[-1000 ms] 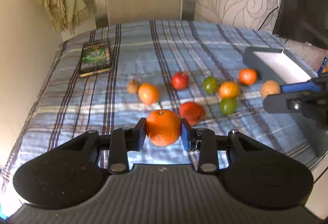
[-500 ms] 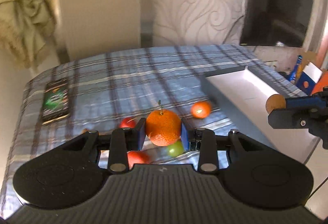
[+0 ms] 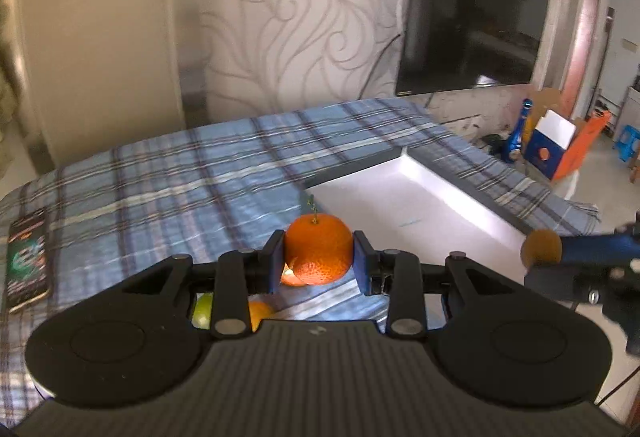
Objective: Organize fruits
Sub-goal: 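Carry the orange in the left gripper over the white tray, then open the left gripper to drop the orange into the tray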
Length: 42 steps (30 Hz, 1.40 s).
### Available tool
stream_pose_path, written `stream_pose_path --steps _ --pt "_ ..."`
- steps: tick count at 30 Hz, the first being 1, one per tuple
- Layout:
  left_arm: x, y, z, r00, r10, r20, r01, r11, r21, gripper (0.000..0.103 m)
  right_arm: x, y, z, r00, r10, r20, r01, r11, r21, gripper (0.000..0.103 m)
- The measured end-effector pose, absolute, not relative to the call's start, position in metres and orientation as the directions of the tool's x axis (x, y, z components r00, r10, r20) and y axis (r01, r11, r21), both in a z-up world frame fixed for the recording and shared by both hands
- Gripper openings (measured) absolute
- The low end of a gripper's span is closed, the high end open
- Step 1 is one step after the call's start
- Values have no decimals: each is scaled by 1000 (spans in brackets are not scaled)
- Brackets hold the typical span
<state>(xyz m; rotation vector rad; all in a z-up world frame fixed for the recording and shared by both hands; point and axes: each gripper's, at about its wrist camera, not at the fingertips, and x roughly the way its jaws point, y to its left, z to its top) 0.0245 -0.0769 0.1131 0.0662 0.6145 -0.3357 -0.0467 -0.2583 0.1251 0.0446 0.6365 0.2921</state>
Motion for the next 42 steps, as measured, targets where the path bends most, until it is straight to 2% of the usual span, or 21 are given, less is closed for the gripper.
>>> stream_pose_path --steps 12,27,42 --pt "53 -142 112 739 -355 -573 411 911 -34 40 -63 -278 125 792 210 -573 -168 978 125 28" --pt "110 -195 64 719 -235 -654 311 950 0 40 -69 -308 121 806 173 -566 -118 984 132 28" --pt "119 -208 50 702 -210 -680 304 952 19 41 -67 -321 119 809 174 -562 -111 983 145 28"
